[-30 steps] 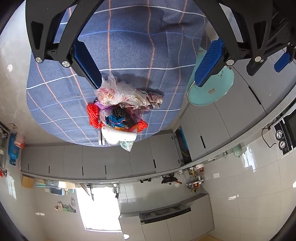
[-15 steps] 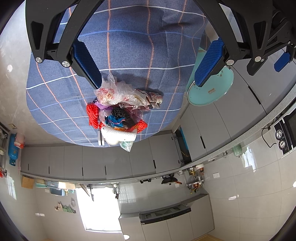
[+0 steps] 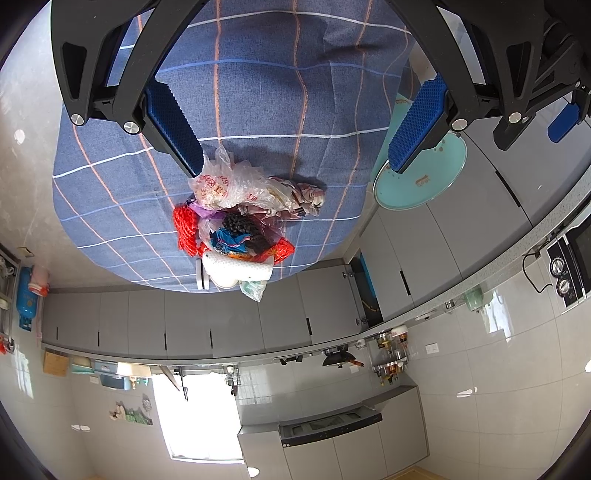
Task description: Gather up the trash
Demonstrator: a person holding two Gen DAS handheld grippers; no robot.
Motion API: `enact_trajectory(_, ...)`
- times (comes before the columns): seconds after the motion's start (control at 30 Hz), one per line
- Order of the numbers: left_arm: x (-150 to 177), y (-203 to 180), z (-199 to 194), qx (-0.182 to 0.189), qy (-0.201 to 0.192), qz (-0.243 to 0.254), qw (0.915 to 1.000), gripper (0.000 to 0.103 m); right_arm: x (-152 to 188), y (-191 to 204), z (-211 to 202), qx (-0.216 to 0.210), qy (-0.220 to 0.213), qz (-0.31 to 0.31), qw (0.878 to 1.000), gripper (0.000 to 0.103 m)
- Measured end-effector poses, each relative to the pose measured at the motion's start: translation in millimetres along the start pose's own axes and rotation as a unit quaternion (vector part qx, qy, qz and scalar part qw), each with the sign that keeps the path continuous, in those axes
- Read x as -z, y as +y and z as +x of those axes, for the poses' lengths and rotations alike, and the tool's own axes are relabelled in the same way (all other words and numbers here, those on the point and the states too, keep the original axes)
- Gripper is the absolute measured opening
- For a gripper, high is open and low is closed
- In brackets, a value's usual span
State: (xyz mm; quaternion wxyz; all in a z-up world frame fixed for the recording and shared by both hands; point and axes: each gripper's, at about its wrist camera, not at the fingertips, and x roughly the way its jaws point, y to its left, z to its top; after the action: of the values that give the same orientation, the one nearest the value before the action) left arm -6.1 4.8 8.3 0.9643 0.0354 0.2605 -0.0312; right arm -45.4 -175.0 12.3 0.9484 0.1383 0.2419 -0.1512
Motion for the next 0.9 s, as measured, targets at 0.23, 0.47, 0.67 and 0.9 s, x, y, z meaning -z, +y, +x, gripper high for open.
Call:
enact_trajectory(0.23, -0.3, 0.2, -0.5, 0.001, -0.001, 0.000, 1.0000, 0.097, 0.5, -0.6, 0.4, 0.000, 0.001, 0.002, 1.000, 0.099)
enact_trajectory(0.47, -1.0, 0.0, -1.1, 0.002, -0.001, 0.000, 1.0000, 0.097, 0.4, -0.6, 0.3, 0.000, 0.001, 0.002, 1.000, 0.099)
enact_trajectory(0.67, -1.0, -0.8, -1.6, 0.002, -0.001, -0.001, 1.0000, 0.097, -0.2, -1.2, -1.0, 0.000, -0.002, 0.004, 1.000, 0.099)
enact_trajectory(0.9, -1.4, -0.8, -2.2, 0.003, 0.000, -0.001, 1.0000, 0.097, 1.5, -3.1, -2.1, -0.001, -0.002, 0.006, 1.000, 0.099)
